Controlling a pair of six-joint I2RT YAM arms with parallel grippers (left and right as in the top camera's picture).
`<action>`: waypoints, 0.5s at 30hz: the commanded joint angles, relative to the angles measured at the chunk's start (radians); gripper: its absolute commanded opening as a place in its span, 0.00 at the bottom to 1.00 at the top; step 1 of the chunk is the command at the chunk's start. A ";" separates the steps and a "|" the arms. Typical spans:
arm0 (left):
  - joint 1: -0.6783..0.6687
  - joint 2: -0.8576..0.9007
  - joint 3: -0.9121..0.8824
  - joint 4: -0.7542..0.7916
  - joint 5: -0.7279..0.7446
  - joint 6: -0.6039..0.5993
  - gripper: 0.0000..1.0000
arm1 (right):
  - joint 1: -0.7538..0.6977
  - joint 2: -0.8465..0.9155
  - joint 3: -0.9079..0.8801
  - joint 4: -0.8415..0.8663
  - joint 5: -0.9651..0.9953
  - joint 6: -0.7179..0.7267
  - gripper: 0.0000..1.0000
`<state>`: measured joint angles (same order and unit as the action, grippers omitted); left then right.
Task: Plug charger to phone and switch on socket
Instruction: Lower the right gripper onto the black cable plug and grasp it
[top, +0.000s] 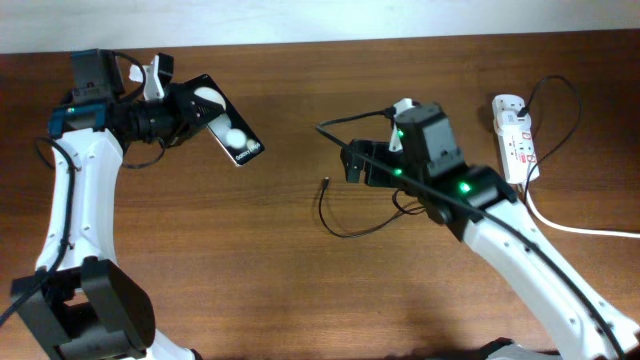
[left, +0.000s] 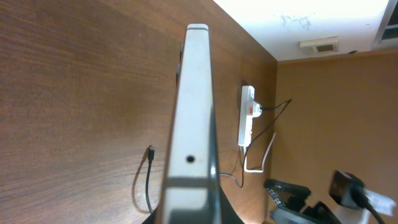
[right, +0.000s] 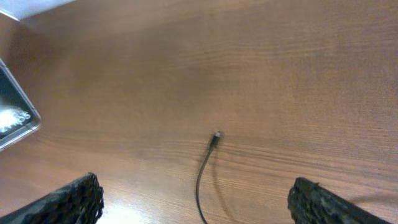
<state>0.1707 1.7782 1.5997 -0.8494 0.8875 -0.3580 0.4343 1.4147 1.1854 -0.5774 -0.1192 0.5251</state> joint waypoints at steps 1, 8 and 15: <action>0.002 -0.023 0.005 0.002 0.031 0.019 0.00 | -0.005 0.127 0.143 -0.103 -0.030 -0.033 0.99; 0.002 -0.023 0.005 0.003 0.028 0.019 0.00 | -0.003 0.330 0.241 -0.117 -0.061 -0.027 0.99; 0.002 -0.023 0.005 0.003 0.027 0.019 0.00 | 0.023 0.510 0.238 -0.076 -0.084 0.176 0.57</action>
<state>0.1707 1.7782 1.5997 -0.8494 0.8879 -0.3580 0.4393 1.8790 1.4075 -0.6613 -0.1867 0.6342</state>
